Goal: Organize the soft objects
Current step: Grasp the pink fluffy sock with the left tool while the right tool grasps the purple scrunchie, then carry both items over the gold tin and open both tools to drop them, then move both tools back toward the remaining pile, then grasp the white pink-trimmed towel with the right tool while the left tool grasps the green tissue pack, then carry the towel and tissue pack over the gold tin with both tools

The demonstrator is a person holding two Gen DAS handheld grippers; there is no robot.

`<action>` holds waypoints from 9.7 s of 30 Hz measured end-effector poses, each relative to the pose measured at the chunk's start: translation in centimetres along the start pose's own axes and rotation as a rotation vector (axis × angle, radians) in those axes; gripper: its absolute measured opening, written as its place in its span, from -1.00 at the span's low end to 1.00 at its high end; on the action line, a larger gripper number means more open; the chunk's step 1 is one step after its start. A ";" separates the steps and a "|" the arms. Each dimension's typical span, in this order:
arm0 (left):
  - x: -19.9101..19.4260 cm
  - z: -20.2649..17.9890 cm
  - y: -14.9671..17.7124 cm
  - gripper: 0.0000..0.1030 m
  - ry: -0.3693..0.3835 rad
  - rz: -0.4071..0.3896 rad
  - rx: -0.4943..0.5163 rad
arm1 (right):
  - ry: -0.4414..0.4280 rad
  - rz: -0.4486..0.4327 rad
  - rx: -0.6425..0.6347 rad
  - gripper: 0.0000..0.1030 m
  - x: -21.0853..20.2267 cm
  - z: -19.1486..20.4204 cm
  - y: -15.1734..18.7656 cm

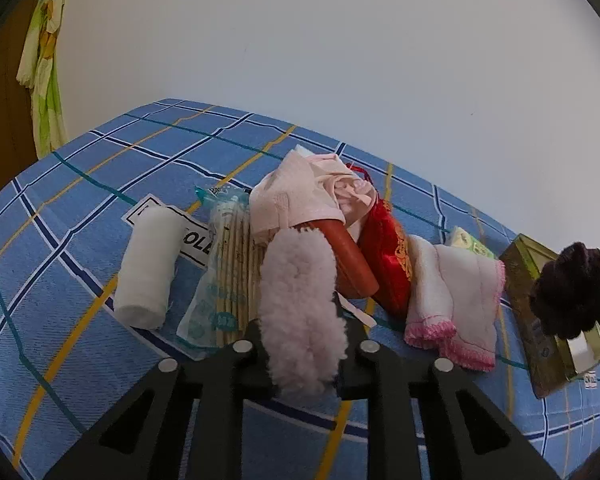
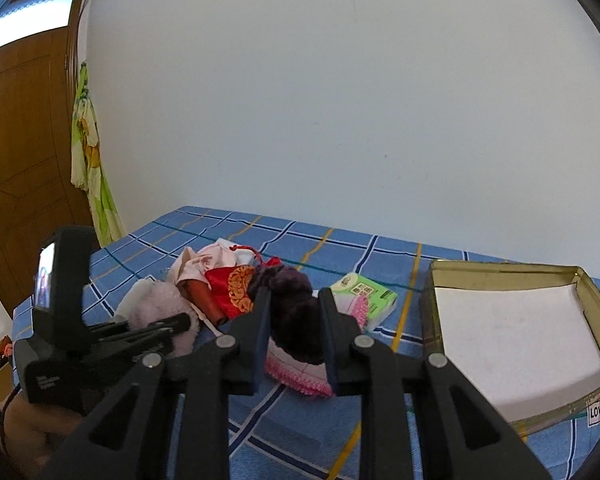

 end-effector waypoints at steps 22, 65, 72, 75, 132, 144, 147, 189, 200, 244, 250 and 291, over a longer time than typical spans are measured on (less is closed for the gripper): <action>-6.8 -7.2 -4.4 -0.64 0.119 -0.214 0.084 | 0.153 -0.166 0.176 -0.56 -4.9 -9.1 -3.5; -5.3 -31.8 2.7 -0.64 0.350 -0.110 0.351 | 0.618 0.028 0.033 -0.55 -8.7 -28.5 1.6; -5.4 -32.1 3.4 -0.64 0.316 -0.099 0.365 | 0.605 0.054 0.066 -0.55 -8.2 -29.5 2.9; -5.1 -32.3 3.8 -0.64 0.304 -0.099 0.381 | 0.599 0.072 0.079 -0.55 -8.0 -29.7 3.5; -9.4 -17.4 -0.8 0.62 0.052 -0.300 0.341 | 0.667 -0.233 0.077 0.90 -12.2 -21.5 -0.3; -9.2 -9.4 -3.5 0.62 -0.046 -0.297 0.294 | 0.543 -0.213 0.063 0.90 -9.4 -14.5 -0.2; -9.2 -7.1 -4.2 0.62 -0.087 -0.296 0.273 | 0.499 -0.206 0.058 0.91 -8.2 -12.4 -0.1; -8.9 3.8 -7.8 0.62 -0.269 -0.289 0.115 | 0.069 0.360 0.089 -0.56 9.0 2.3 8.7; -9.6 -1.0 -7.4 0.62 -0.105 -0.336 0.191 | 0.182 -0.064 0.052 -0.57 0.0 -3.2 -0.6; 0.2 -16.5 -2.6 0.42 0.101 -0.031 0.239 | 0.394 -0.153 0.014 -0.53 -3.6 -12.9 -1.9; -2.3 -16.7 -3.8 0.43 0.053 -0.172 0.269 | 0.395 -0.174 0.006 -0.53 -3.9 -12.8 -2.2; -9.2 -25.8 -1.4 0.43 0.142 -0.273 0.285 | 0.563 -0.239 -0.072 -0.53 -10.1 -20.9 -3.5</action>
Point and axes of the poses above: each gripper's, at about its wrist camera, not at the fingertips, and x roughly the way its jaws point, z to its left, y to its underside, the point moved 10 cm from there along x, roughly the way its jaws point, and after that the axes turned 15 degrees about -z, right-handed, at the moved point
